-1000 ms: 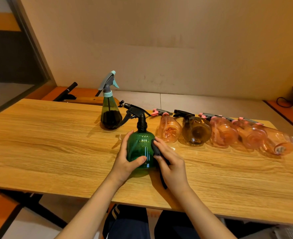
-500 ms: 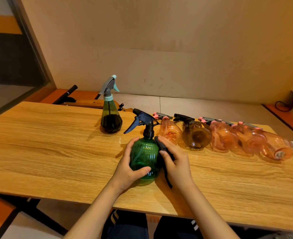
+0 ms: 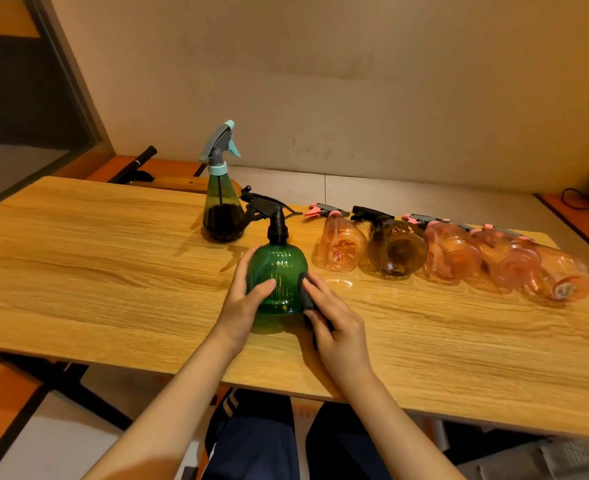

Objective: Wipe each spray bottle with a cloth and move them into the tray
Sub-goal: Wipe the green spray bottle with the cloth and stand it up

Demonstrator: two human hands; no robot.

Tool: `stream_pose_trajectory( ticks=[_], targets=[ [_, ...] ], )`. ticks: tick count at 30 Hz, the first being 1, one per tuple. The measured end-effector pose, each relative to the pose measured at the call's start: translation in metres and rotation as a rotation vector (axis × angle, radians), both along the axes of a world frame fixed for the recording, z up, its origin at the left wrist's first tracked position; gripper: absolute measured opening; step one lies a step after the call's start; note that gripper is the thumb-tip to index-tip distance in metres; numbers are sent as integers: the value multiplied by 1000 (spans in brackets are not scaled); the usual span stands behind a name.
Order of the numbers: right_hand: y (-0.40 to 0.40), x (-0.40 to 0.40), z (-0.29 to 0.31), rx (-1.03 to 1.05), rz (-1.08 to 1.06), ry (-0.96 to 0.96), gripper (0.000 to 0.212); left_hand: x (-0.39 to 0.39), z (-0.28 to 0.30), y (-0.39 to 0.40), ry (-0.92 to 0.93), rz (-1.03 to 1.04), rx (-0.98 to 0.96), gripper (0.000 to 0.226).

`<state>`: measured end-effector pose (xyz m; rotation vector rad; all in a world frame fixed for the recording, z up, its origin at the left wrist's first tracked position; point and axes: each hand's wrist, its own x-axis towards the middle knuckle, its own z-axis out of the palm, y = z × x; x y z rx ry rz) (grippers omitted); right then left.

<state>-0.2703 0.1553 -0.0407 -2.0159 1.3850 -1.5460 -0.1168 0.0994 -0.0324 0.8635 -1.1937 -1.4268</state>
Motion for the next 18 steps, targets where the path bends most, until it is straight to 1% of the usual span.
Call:
stream_pose_trajectory(
  ticks=[4, 8, 9, 12, 14, 16, 18],
  targets=[
    [2, 1, 0, -20, 26, 46, 45, 1, -1, -3, 108, 2, 88, 91],
    [2, 1, 2, -33, 37, 54, 46, 3, 1, -3, 184, -11, 114, 84],
    [2, 1, 2, -29, 33, 40, 46, 4, 2, -4, 190, -26, 124, 86],
    [2, -1, 0, -15, 8, -22, 49, 6, 4, -4, 176, -106, 159, 107],
    [2, -2, -1, -15, -8, -39, 54, 6, 4, -4, 150, -124, 172, 121],
    [1, -3, -2, -20, -18, -48, 54, 6, 4, -3, 117, -126, 160, 129],
    [1, -3, -2, -20, -26, -60, 51, 5, 6, -1, 88, -127, 145, 133]
  ],
)
